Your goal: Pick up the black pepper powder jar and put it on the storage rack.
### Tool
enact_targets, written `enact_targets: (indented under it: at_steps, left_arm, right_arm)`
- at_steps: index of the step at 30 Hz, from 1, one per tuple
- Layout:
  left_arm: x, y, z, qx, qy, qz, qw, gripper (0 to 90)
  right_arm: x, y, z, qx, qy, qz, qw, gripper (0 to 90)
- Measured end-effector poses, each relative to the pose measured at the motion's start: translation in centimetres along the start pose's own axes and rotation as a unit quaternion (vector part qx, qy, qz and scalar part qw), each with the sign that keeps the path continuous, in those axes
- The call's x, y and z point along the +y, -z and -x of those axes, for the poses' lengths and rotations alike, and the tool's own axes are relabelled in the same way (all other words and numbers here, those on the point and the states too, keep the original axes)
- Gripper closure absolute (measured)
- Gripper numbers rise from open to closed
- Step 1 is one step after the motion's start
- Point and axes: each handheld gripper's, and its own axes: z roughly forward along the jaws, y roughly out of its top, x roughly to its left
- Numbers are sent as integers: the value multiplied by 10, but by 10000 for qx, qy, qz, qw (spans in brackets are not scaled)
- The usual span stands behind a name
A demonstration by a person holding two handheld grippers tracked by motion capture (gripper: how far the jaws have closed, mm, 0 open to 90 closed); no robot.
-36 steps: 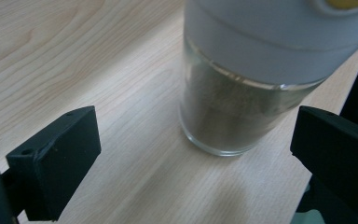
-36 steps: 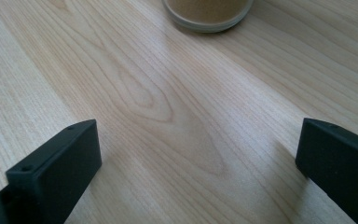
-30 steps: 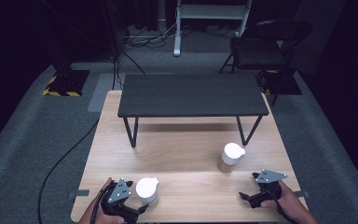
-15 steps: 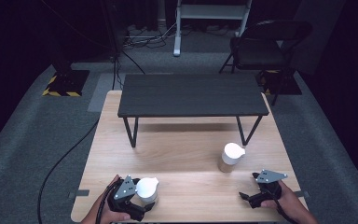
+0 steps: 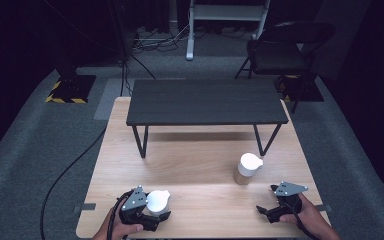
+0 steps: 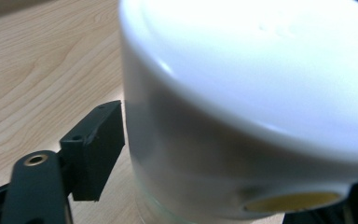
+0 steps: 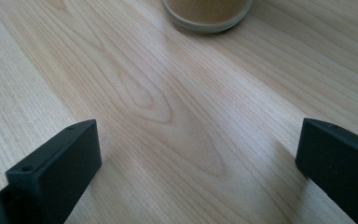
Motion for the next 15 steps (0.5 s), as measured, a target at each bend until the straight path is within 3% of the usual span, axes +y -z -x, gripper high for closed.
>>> enact_targets:
  at_steps: [5, 6, 15]
  left_arm:
    - [-4, -3, 8, 141, -75, 138, 9998, 278]
    - [-5, -4, 13, 255, -95, 164, 9995, 282]
    - [-6, -3, 17, 370, 6, 220, 9991, 293]
  right_arm:
    - [0, 0, 0, -1, 0, 0, 10000, 0]
    - [0, 0, 0, -3, -2, -1, 10000, 0]
    - [0, 0, 0, -4, -3, 0, 10000, 0]
